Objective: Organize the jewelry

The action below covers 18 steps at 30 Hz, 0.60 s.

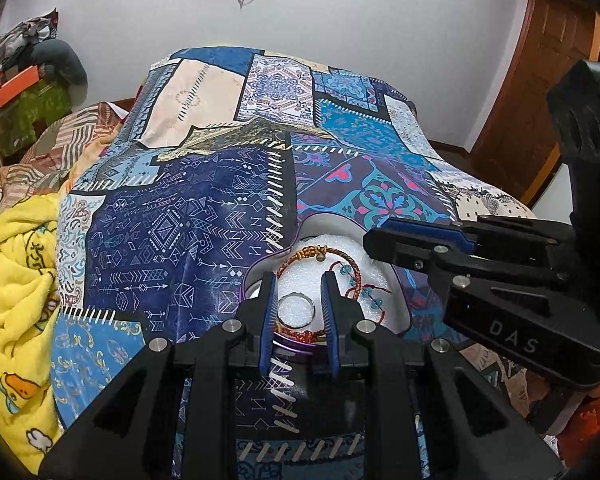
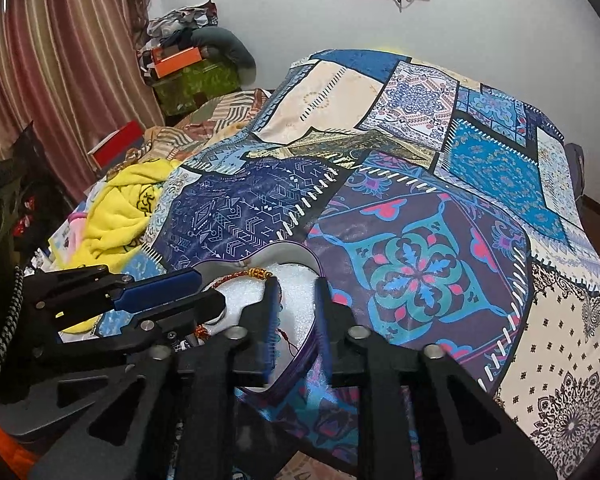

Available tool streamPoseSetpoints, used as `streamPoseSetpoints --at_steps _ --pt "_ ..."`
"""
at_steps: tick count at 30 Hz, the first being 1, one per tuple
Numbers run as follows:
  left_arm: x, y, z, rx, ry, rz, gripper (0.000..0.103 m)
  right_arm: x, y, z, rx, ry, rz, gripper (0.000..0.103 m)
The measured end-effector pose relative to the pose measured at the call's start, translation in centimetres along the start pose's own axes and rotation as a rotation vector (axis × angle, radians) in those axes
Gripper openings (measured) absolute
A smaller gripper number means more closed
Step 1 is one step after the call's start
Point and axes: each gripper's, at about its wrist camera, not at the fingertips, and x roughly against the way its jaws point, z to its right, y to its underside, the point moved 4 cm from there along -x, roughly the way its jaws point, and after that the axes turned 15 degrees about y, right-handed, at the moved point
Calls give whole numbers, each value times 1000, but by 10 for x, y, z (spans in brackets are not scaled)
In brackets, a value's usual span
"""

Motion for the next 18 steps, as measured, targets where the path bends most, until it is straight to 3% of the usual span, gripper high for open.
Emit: streamPoseSetpoints --at_steps 5,18 --pt "6 -1 -2 9 -19 8 28 7 -1 5 -9 13 18 30" --pt "33 -6 16 -6 -45 30 30 40 6 28 -46 50 49 31"
